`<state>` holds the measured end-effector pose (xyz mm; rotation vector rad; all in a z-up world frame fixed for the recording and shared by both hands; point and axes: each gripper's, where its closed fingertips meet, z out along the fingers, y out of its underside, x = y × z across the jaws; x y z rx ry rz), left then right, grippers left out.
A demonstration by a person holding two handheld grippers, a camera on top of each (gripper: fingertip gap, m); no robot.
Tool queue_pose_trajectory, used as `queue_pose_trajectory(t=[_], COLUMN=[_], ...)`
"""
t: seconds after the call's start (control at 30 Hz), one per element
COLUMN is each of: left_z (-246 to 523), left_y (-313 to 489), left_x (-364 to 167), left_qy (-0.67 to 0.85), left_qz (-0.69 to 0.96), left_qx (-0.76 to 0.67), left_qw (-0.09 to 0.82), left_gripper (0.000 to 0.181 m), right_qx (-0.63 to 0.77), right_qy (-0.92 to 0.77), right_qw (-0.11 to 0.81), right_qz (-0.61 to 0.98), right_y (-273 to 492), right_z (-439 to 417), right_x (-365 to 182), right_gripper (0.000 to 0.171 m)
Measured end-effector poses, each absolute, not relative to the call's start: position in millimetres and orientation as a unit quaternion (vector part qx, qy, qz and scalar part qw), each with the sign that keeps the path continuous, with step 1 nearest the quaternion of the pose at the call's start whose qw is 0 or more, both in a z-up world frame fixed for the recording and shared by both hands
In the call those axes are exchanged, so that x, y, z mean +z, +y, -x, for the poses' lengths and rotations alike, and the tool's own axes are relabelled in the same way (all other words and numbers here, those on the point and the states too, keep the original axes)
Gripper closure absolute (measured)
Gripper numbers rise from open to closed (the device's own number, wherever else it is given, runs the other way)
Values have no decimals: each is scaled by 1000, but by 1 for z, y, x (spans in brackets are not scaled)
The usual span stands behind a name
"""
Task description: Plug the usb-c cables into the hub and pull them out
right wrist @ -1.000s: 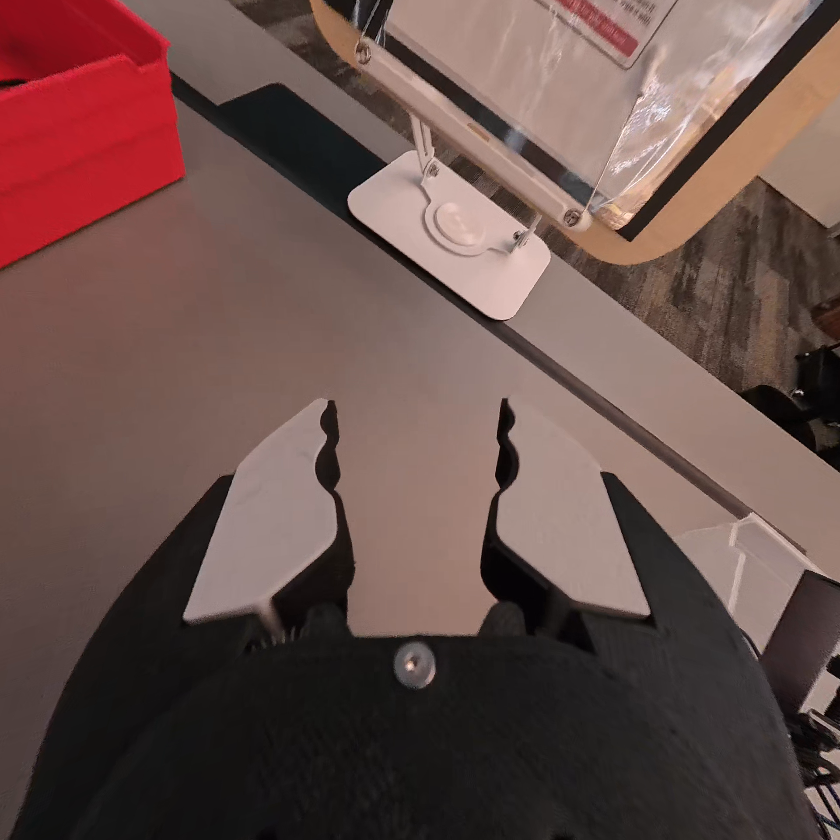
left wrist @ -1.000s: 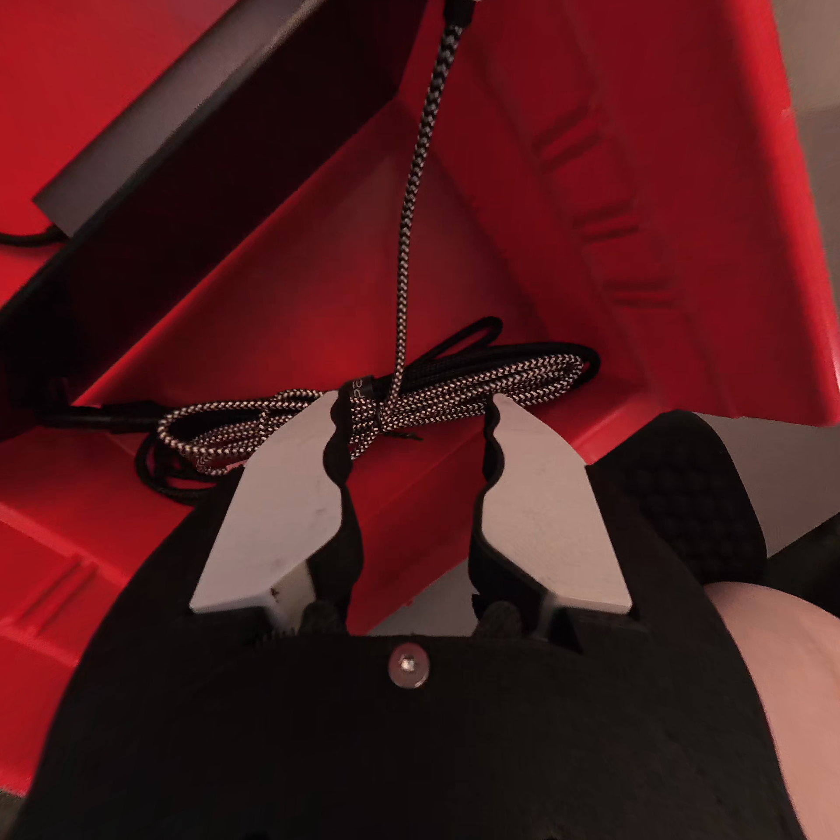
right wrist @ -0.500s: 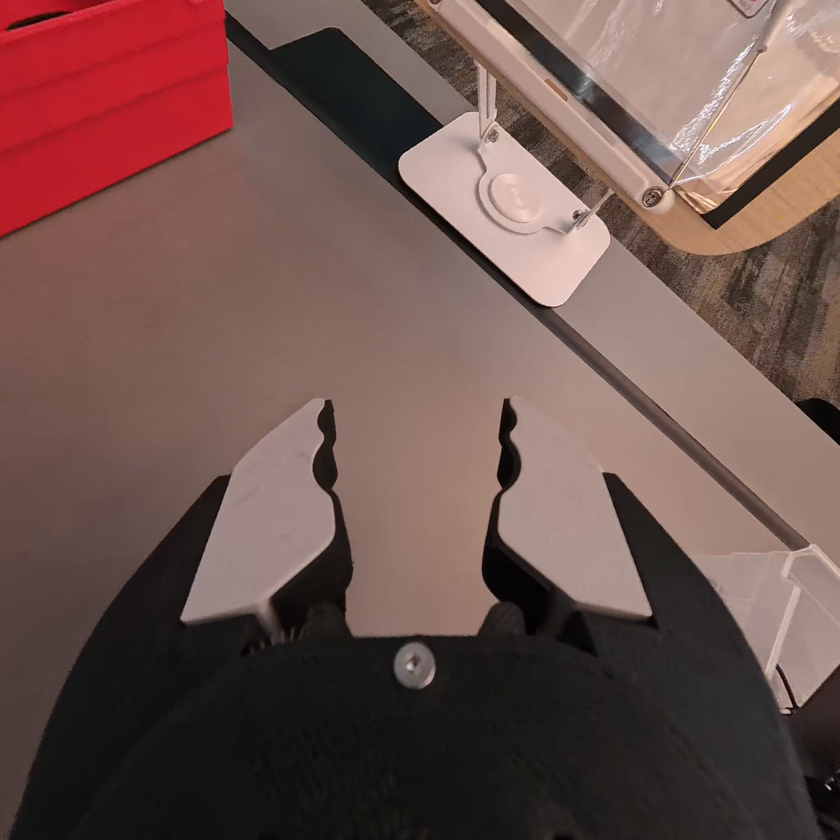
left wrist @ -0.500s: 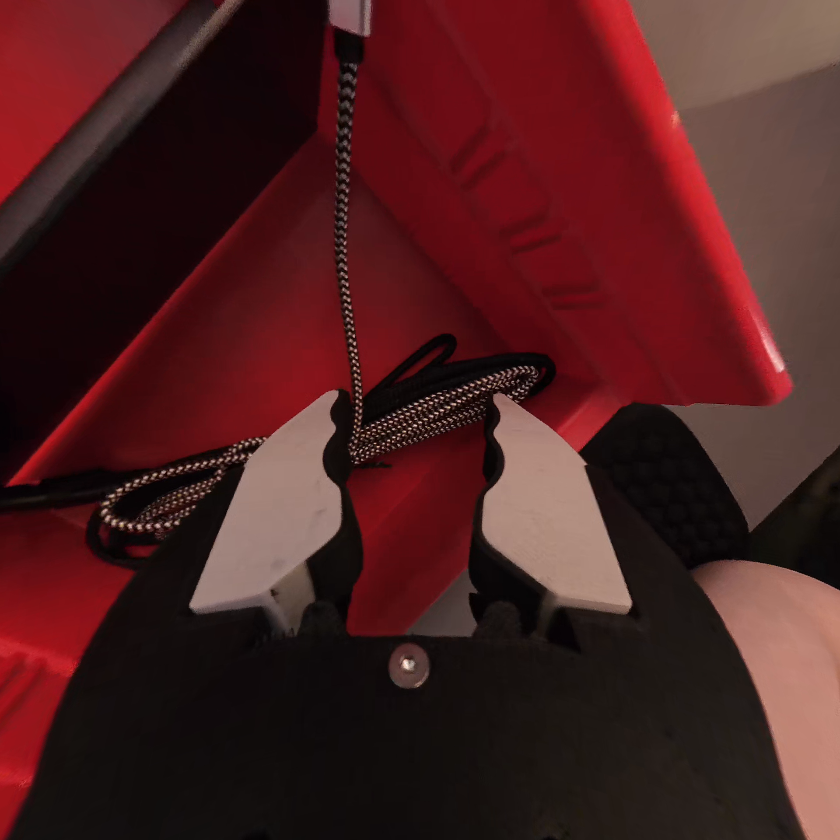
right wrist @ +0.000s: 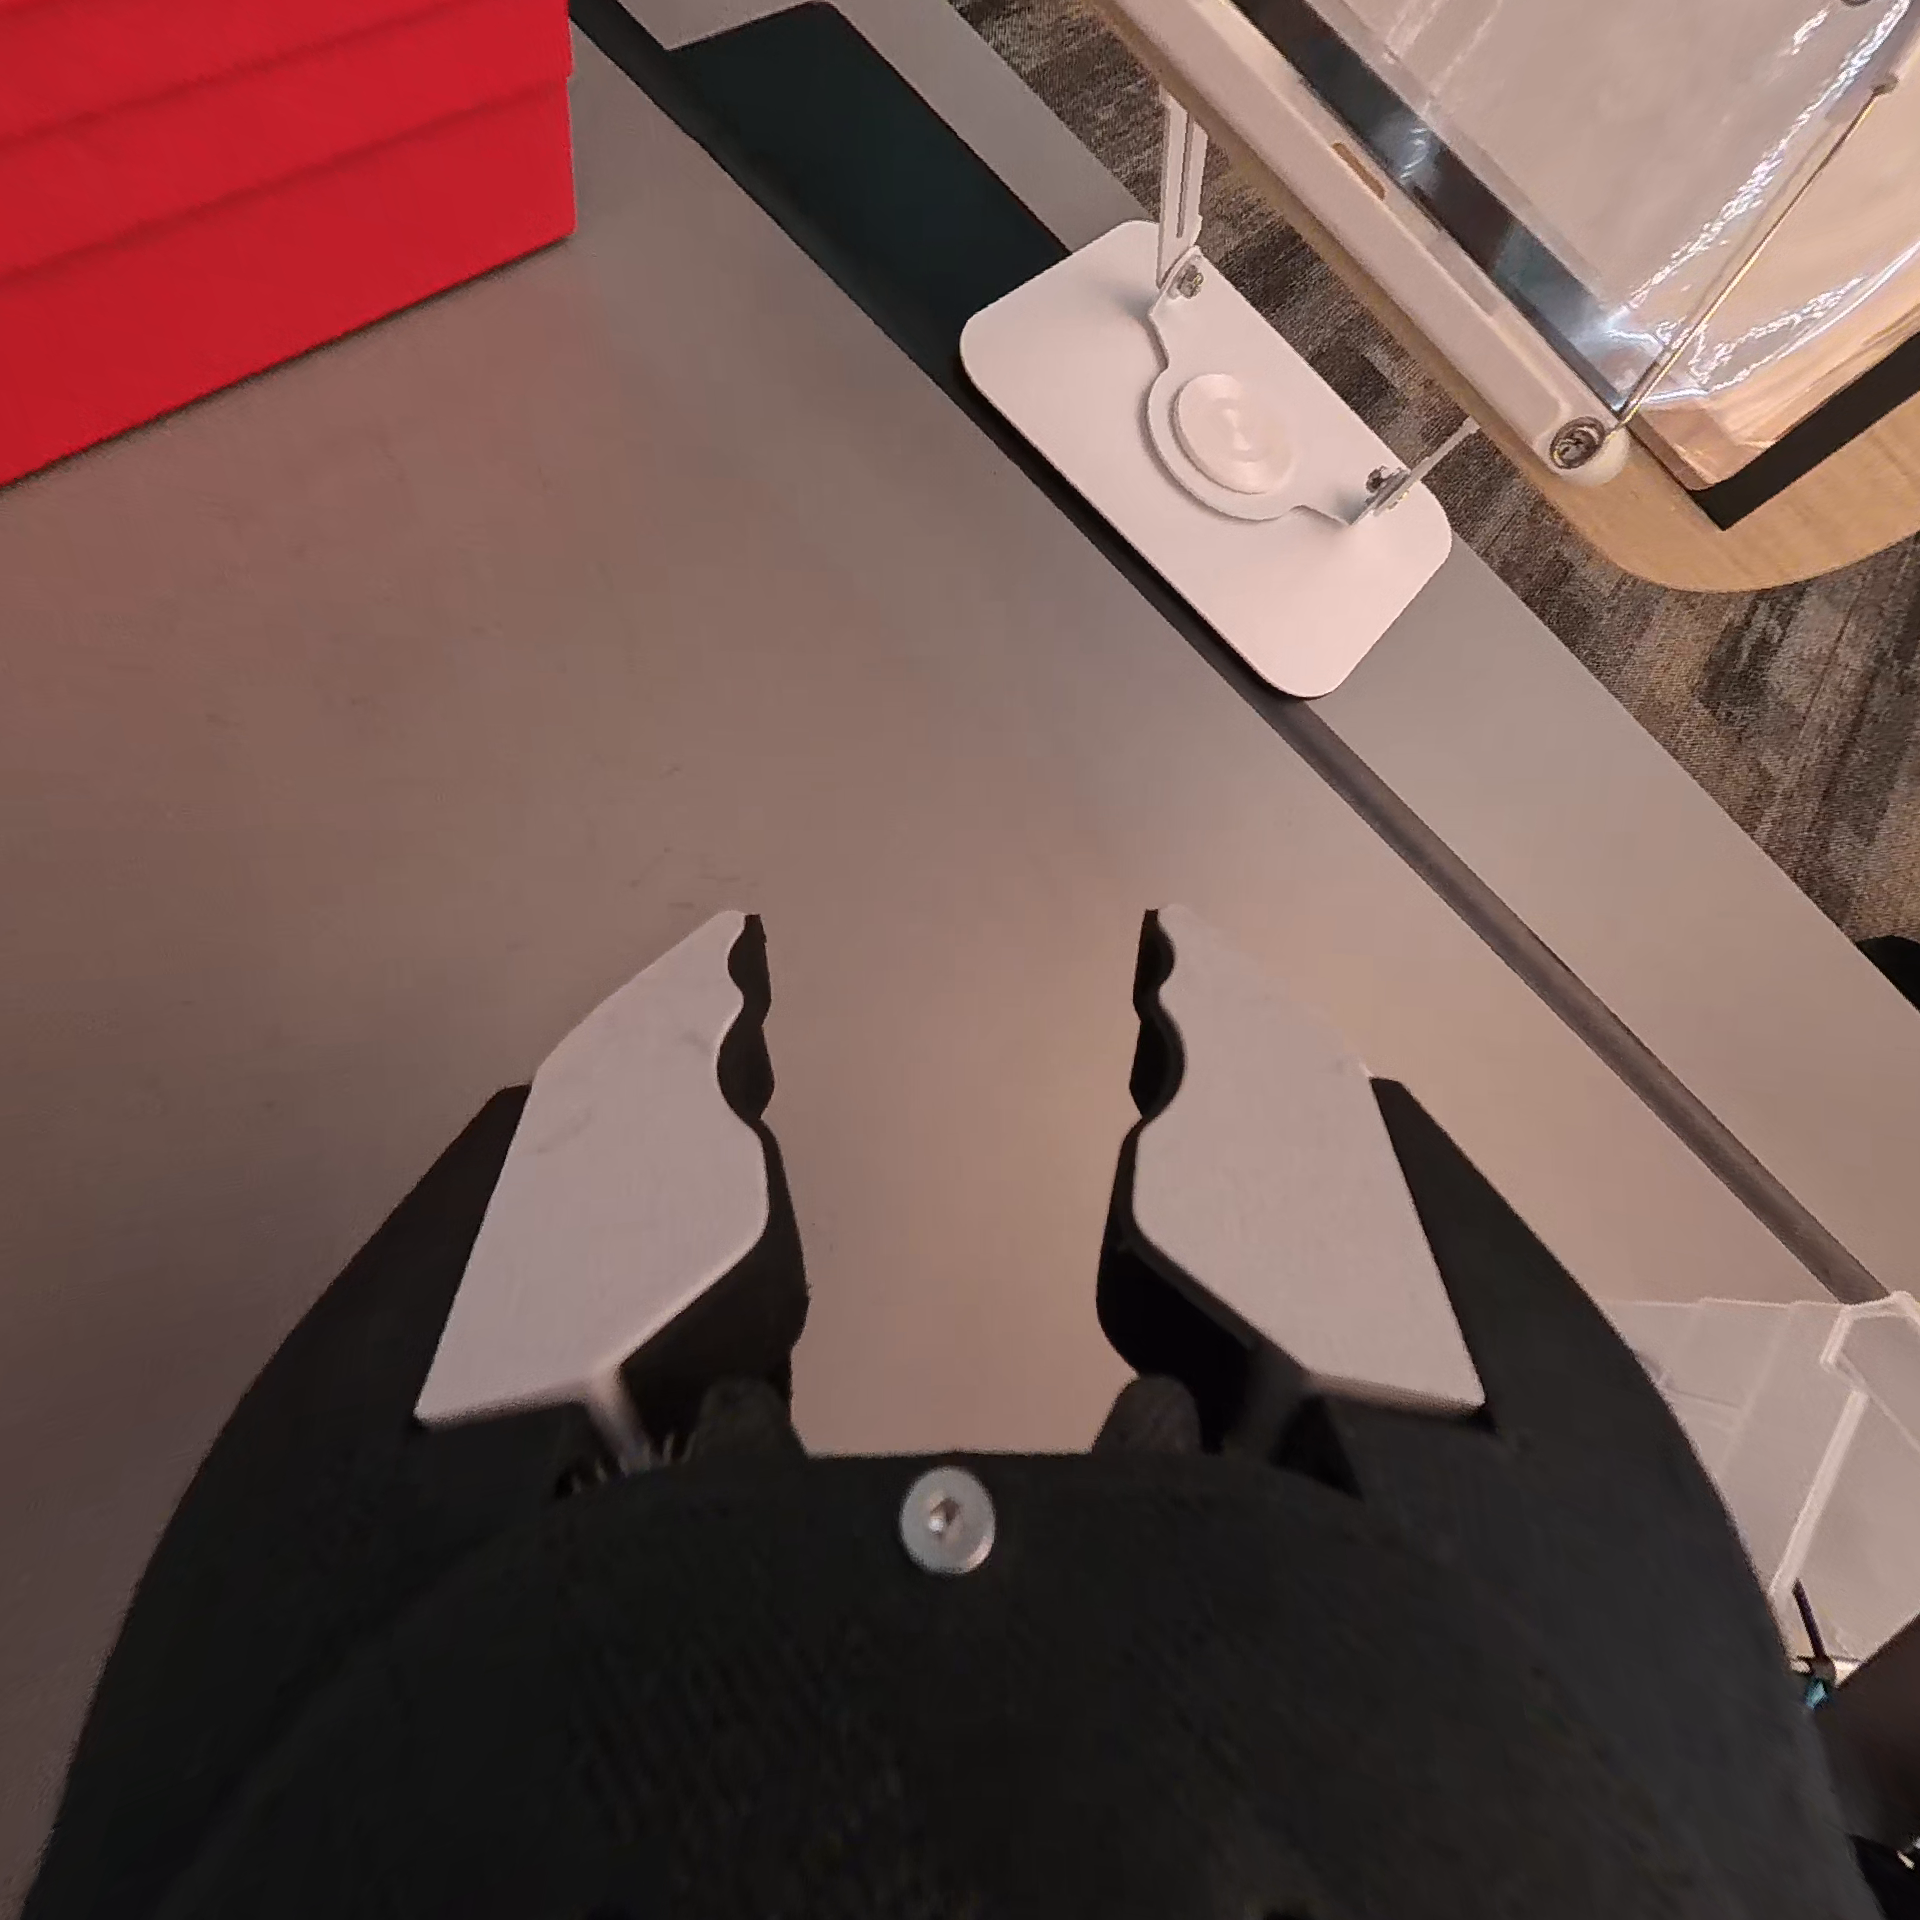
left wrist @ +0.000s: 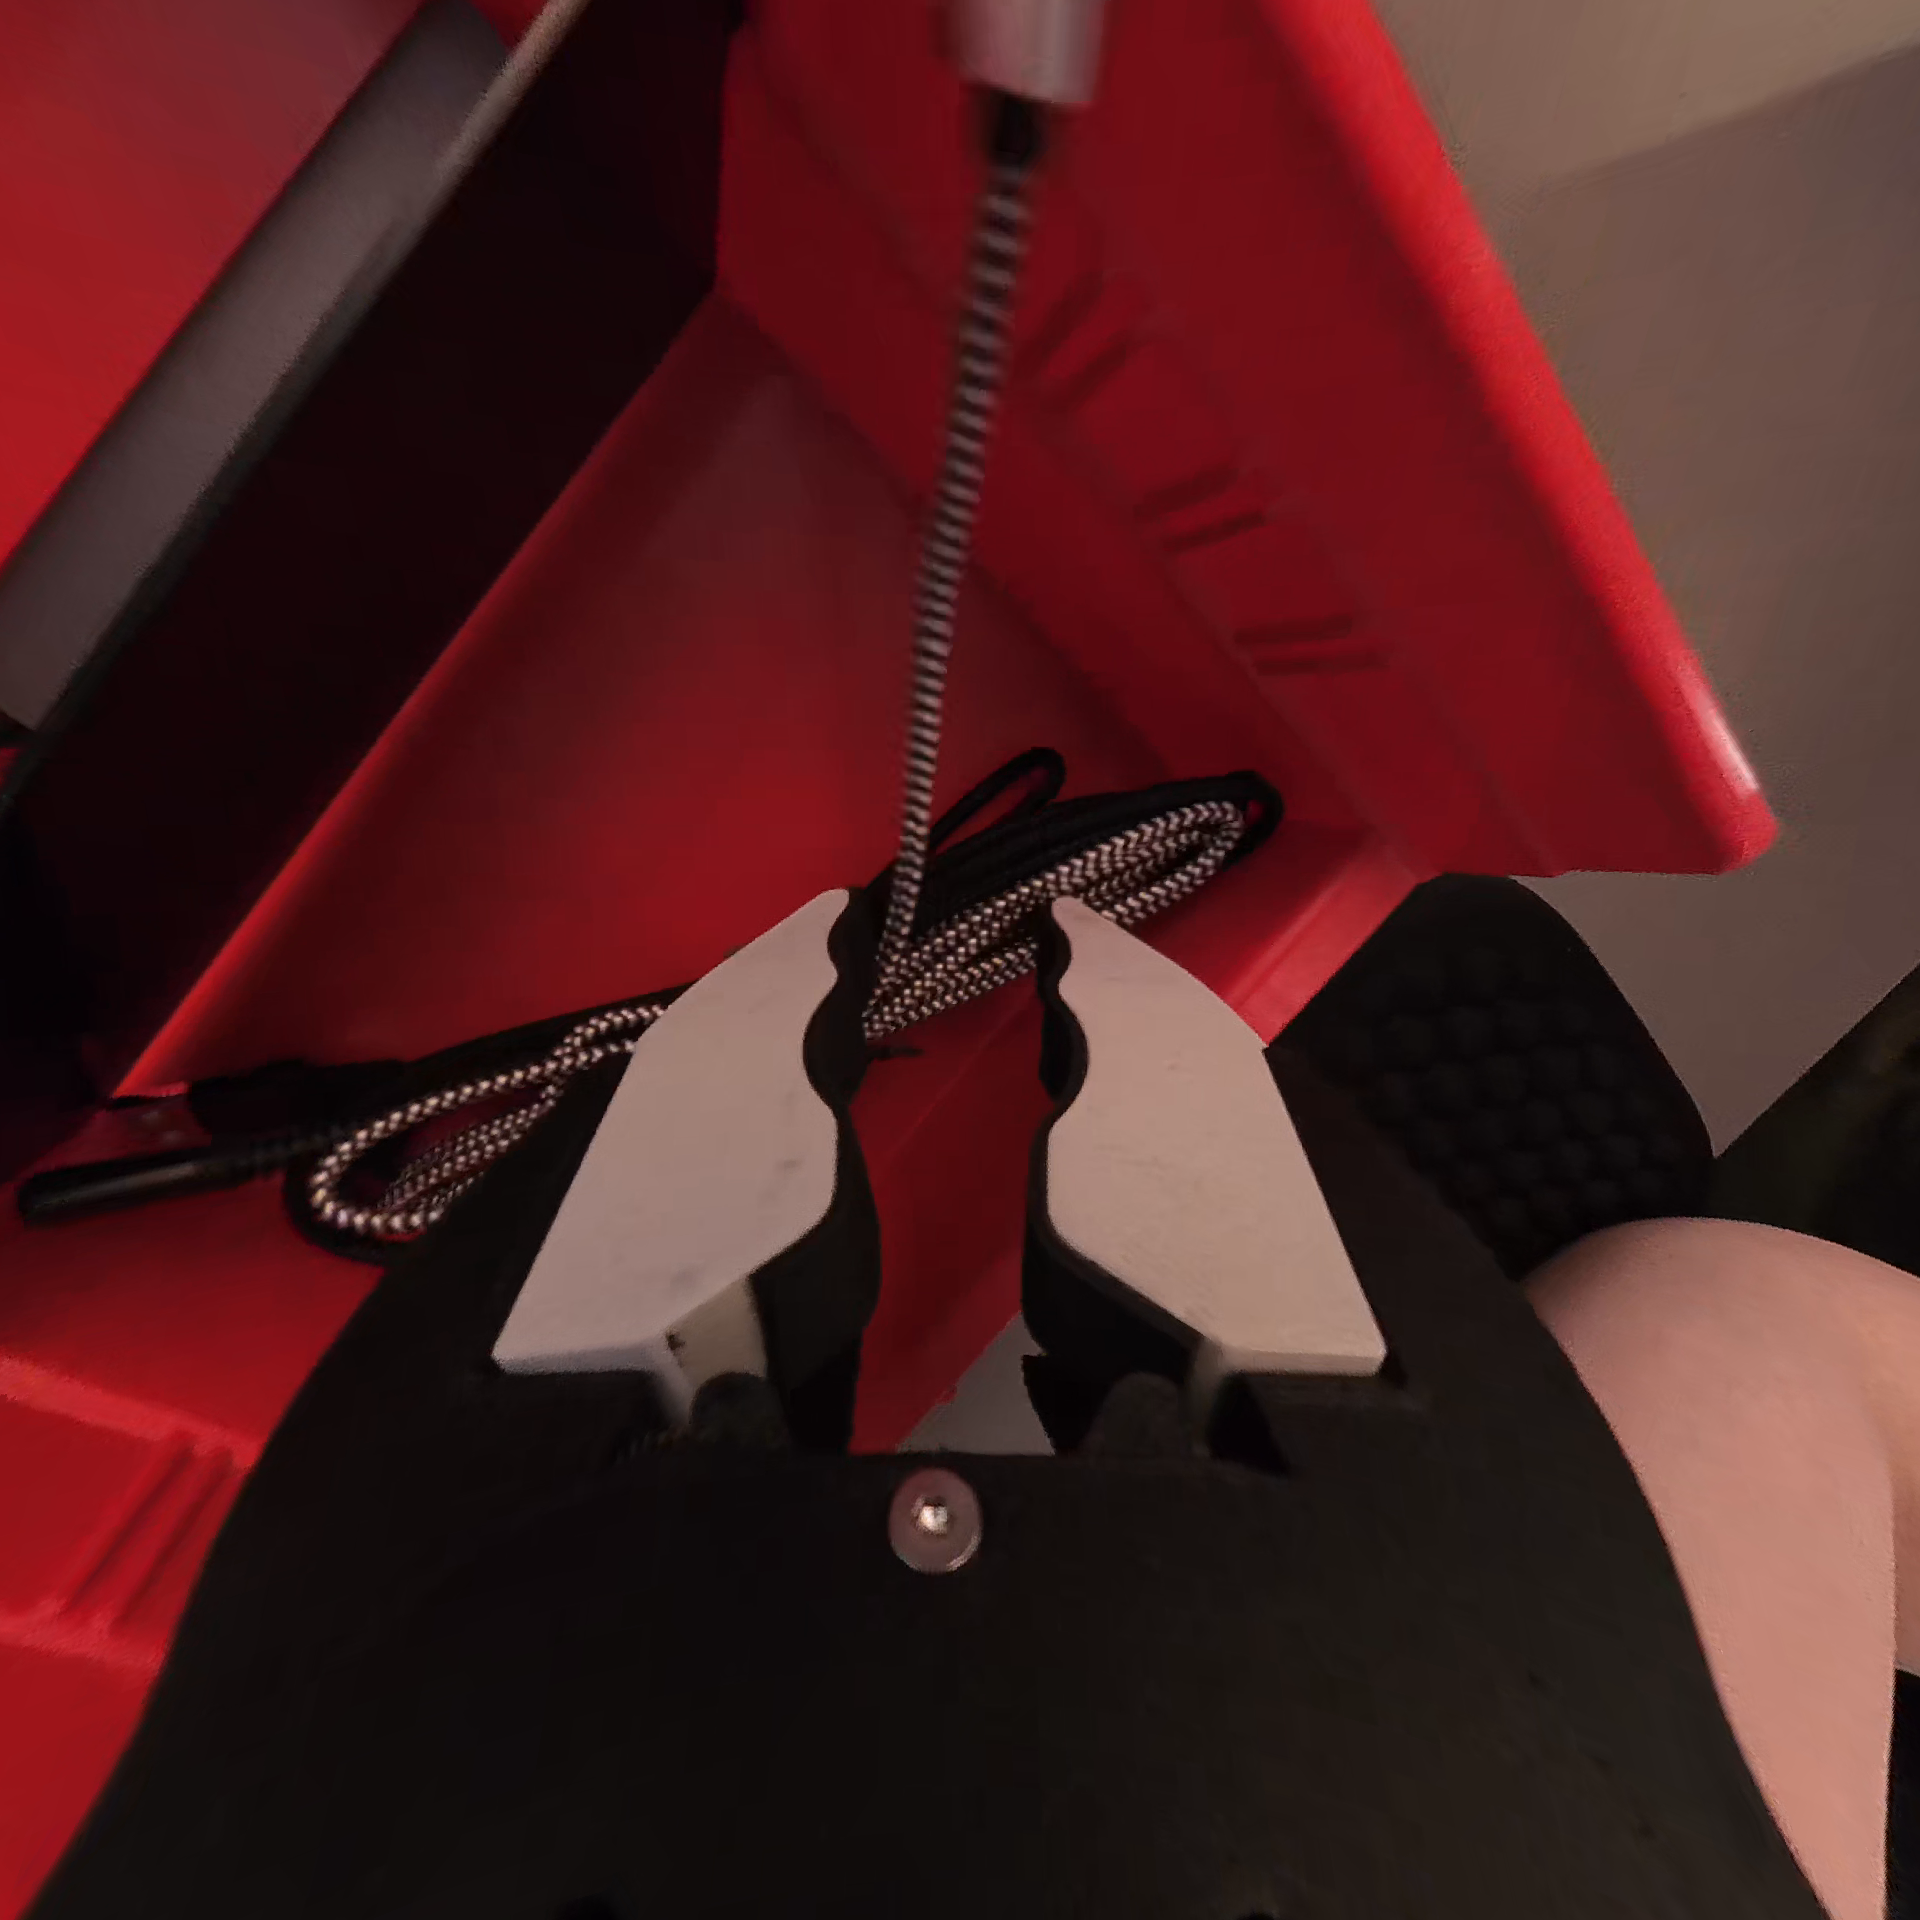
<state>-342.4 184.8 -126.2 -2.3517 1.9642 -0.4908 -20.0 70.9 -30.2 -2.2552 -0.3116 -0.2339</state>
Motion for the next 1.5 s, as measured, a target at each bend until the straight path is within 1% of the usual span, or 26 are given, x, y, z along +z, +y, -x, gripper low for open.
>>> queue_pose_trajectory(t=[0.03,0.17,0.33,0.57,0.73,0.83,1.0,1.1,1.17,1.27,1.33,1.37,1.4,1.5], left_z=[343,340,334,321,301,283,243,215,202,189,184,182,181,178], left_y=[185,185,186,193,182,163,107,67,40,12,0,-4,-7,-9], left_x=[-123,-105,-78,-19,28,58,93,106,110,118,120,120,120,120], left_qy=[633,629,634,622,627,626,665,687,700,700,695,694,694,684], left_qz=[757,756,746,724,660,612,506,442,403,367,356,351,347,351], left_qx=[-159,-172,-172,-164,-220,-291,-390,-445,-479,-525,-551,-561,-568,-584], left_qw=[21,53,111,250,350,385,387,368,344,317,295,285,275,260], left_gripper=[163,171,175,178,178,179,179,179,179,179,179,178,179,179], right_qx=[-93,-92,-93,-93,-78,-24,141,246,295,363,416,426,425,419], right_qy=[-124,-127,-130,-133,-145,-180,-287,-309,-311,-325,-336,-336,-336,-342], right_qw=[414,416,417,420,426,457,558,602,613,606,601,604,606,606], right_qz=[897,896,895,893,890,870,766,694,663,629,594,584,582,584], right_y=[71,70,70,71,72,75,61,44,36,23,9,7,7,6], right_z=[20,19,19,18,26,51,129,161,169,174,179,179,178,176], right_x=[-30,-28,-27,-25,-26,-18,23,49,58,65,75,79,80,79], right_gripper=[102,103,103,103,103,103,103,105,109,110,121,132,148,151])
